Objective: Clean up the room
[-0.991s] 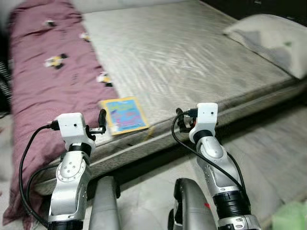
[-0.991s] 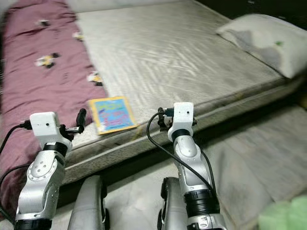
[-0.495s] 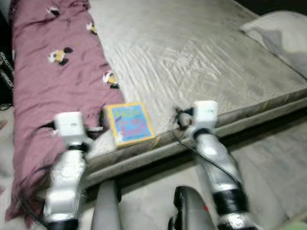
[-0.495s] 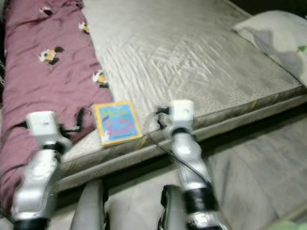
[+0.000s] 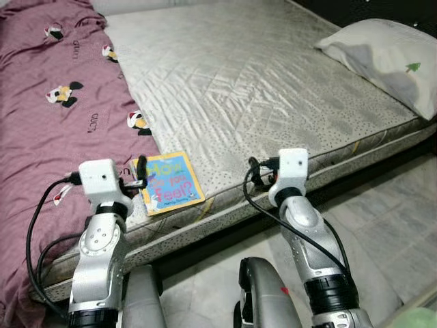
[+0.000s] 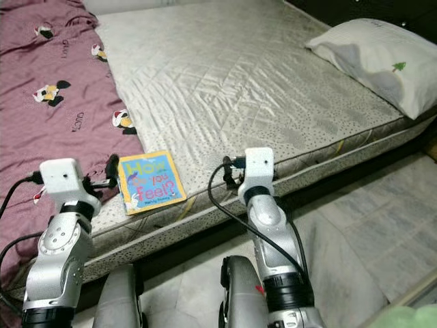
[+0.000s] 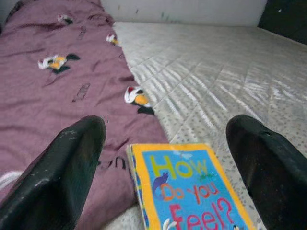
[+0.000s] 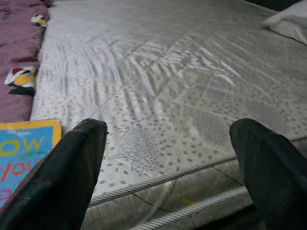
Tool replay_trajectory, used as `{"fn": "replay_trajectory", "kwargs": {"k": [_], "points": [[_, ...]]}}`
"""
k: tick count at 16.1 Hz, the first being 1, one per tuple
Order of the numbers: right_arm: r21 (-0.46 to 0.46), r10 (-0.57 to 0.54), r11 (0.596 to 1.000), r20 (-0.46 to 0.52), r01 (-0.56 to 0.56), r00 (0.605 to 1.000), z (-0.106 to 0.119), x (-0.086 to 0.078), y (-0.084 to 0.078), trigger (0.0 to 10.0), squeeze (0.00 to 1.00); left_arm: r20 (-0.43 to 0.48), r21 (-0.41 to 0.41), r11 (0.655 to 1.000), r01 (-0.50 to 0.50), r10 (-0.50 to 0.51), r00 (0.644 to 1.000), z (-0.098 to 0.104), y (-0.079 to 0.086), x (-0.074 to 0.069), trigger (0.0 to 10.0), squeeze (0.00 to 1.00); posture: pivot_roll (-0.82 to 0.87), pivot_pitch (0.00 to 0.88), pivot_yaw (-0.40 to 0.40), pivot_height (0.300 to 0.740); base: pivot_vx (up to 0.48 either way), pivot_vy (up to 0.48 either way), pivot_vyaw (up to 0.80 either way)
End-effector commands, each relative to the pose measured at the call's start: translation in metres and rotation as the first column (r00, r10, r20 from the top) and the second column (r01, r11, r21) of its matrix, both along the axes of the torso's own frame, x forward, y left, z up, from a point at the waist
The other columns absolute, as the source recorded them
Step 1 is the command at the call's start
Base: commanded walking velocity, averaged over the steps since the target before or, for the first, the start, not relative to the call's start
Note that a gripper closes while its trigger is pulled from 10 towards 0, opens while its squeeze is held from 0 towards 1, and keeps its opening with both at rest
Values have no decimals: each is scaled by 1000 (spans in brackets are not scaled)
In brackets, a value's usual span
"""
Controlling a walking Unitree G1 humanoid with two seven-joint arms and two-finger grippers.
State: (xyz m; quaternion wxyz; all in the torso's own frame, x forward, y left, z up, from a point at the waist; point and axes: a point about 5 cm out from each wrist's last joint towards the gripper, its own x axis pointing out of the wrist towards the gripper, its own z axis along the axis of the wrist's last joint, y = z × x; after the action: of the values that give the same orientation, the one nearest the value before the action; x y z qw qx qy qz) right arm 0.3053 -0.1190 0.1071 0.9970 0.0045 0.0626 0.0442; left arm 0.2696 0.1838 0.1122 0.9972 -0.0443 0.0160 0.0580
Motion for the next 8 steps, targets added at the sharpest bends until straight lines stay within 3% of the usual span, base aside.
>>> {"fn": "replay_trajectory", "kwargs": {"k": [1, 8], "points": [[6, 1, 1000, 5, -1, 1000, 5, -3, -3, 10000, 0, -27, -28, 999, -30, 29, 999, -3, 4, 4, 10000, 0, -53, 125, -36, 597, 0, 0, 0], [0, -17, 1000, -18, 17, 1000, 5, -17, -16, 10000, 0, -46, -30, 997, -71, 70, 997, -8, 5, 7, 10000, 0, -91, 174, -25, 543, 0, 0, 0]]}}
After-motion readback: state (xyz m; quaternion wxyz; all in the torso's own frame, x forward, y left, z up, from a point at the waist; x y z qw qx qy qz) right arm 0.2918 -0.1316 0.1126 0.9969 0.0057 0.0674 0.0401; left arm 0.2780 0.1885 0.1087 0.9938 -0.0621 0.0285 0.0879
